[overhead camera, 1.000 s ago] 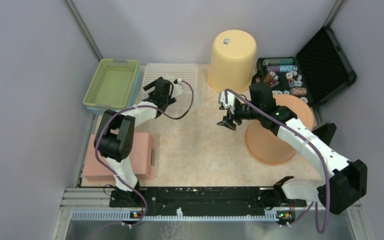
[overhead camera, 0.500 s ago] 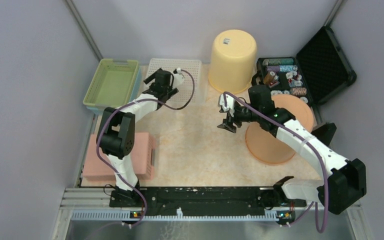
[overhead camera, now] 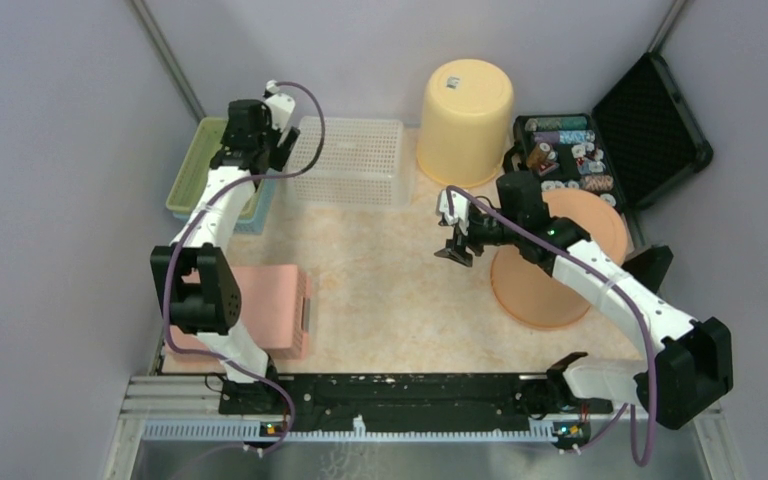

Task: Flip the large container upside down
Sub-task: Pick up multiple containers from the corner of the board.

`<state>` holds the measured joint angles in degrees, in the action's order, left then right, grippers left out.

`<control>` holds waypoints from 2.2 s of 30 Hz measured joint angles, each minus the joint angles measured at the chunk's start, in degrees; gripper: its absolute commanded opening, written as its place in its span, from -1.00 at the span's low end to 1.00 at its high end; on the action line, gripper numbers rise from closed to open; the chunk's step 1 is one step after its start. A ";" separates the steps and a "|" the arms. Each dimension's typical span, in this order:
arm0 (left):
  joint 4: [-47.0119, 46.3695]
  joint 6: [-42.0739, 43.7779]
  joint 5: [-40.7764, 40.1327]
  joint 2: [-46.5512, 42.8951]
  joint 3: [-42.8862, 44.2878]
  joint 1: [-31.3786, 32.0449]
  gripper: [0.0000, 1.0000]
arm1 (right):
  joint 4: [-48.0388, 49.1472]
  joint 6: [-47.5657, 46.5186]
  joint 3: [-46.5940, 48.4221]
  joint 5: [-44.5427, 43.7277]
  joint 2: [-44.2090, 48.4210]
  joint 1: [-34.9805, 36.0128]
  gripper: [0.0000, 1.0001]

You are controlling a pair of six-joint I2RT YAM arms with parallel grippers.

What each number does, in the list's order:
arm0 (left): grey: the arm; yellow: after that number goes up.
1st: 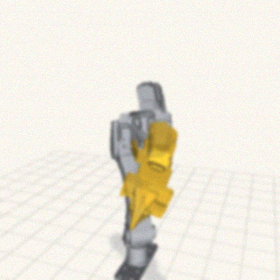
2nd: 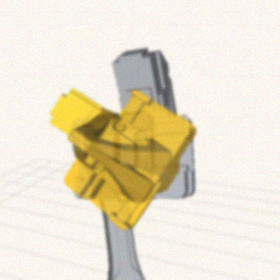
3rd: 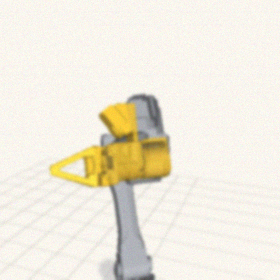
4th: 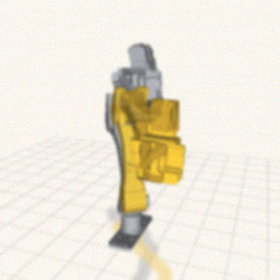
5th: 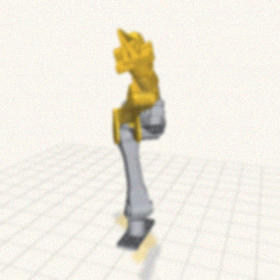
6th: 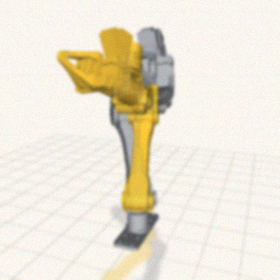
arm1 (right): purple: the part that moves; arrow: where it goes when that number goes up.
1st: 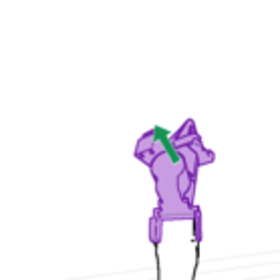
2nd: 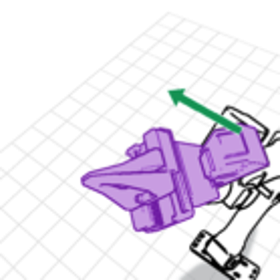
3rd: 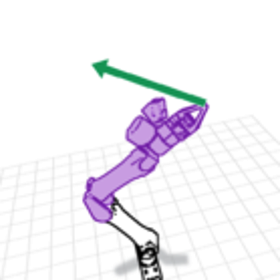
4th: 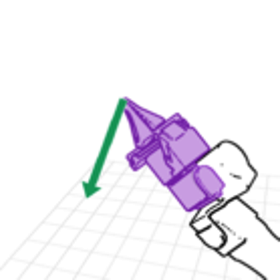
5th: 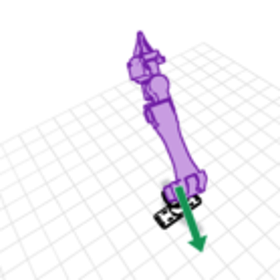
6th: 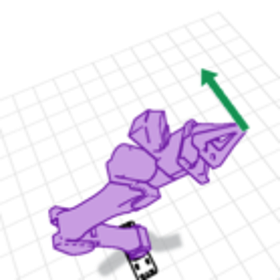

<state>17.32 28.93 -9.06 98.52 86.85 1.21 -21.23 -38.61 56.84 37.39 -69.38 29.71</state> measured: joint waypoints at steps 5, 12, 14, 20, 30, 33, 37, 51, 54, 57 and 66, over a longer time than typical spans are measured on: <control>4.96 -3.56 6.86 5.14 3.10 -4.94 0.98 | 0.42 0.00 -0.24 0.00 0.09 0.00 0.27; 8.63 -5.53 10.75 9.64 3.30 -6.36 0.98 | 0.76 -0.02 -0.61 -0.02 0.72 0.00 0.27; 8.79 -5.79 10.73 10.56 3.30 -6.12 0.97 | 0.74 -0.04 -0.72 0.00 0.72 0.00 0.26; 8.83 -6.45 9.90 13.27 3.30 -6.05 0.80 | 1.14 -0.37 -0.94 0.00 0.76 0.00 0.26; 8.83 -7.02 7.87 15.89 3.28 -6.54 -0.04 | 1.49 -0.39 -0.98 0.02 0.76 0.00 0.27; 8.79 -7.17 7.65 15.89 3.30 -6.60 -0.22 | 1.49 -0.39 -0.98 0.02 0.76 0.00 0.27; 8.85 -7.50 7.48 15.91 3.30 -6.58 -0.46 | 1.51 -0.39 -0.98 0.04 0.76 0.00 0.27; 9.25 -9.42 6.56 15.89 3.28 -6.71 -0.84 | 1.51 -0.44 -0.98 0.22 0.76 0.00 0.27; 9.25 -9.90 6.43 15.87 3.30 -6.69 -0.92 | 1.51 -0.48 -0.98 0.24 0.76 0.00 0.27; 9.31 -10.67 6.40 15.61 3.26 -6.69 -0.99 | 1.51 -0.72 -0.98 0.26 0.76 0.00 0.27; 9.14 -11.89 5.64 11.08 3.23 -6.69 -1.00 | 1.53 -0.90 -0.98 0.26 0.76 0.00 0.27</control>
<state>26.46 17.04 -3.42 109.60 90.08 -5.48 -19.70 -39.51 55.86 37.65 -68.62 29.71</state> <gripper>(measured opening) 0.159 0.634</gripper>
